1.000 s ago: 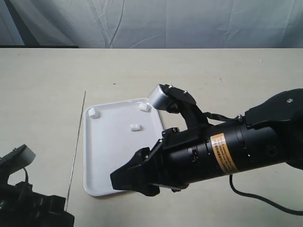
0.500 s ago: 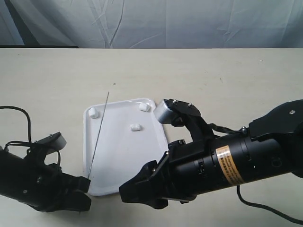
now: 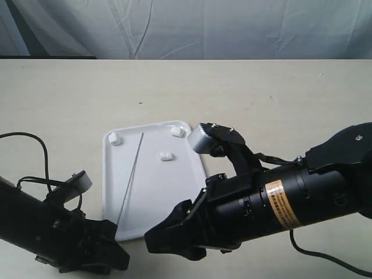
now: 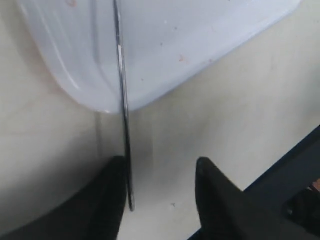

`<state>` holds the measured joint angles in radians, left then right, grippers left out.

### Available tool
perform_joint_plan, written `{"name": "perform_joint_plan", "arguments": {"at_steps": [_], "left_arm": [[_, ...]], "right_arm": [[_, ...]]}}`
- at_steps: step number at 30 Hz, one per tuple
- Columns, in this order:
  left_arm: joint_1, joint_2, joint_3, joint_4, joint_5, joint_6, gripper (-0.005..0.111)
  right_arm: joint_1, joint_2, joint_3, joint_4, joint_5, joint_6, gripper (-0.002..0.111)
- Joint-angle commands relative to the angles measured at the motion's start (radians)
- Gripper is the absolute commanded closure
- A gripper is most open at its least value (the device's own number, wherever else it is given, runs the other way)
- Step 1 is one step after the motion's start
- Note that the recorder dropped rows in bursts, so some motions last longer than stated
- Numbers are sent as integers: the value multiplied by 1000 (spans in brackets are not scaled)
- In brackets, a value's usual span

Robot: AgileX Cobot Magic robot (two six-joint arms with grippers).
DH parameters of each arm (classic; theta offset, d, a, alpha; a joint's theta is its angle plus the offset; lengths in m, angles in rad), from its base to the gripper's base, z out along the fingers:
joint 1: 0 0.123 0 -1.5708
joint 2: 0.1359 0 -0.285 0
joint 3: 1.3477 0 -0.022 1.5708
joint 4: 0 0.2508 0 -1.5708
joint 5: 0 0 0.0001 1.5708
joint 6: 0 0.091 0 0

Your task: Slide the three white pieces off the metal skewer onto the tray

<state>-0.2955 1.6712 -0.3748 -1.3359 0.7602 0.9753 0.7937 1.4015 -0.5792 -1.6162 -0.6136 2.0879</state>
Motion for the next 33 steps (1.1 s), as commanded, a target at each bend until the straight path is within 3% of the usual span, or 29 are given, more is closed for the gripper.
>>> {"name": "perform_joint_plan", "arguments": {"at_steps": [1,5,13,17,21,29,33], "left_arm": [[-6,-45,10,25,41,-5,76],[-6,-225,31,-30,44,-11,107],[-6,-632,31,51,-78,-192,107],[-6,-847,31,292,-207,-399,107],[-6,-1041,19,578,-253,-617,107],[-6,-1295,-44,1152,-195,-1006,107],[-6,-1378,-61,1287,-128,-1118,107]], "right_arm": [[0,-9,6,-3,-37,6,58],[30,-13,8,-8,-24,6,58],[85,-31,79,-13,90,-21,58],[104,-101,131,-13,200,-28,58],[104,-219,171,-13,277,-35,58],[104,-530,177,-41,378,-39,58],[104,-694,177,-84,397,-39,63]]}}
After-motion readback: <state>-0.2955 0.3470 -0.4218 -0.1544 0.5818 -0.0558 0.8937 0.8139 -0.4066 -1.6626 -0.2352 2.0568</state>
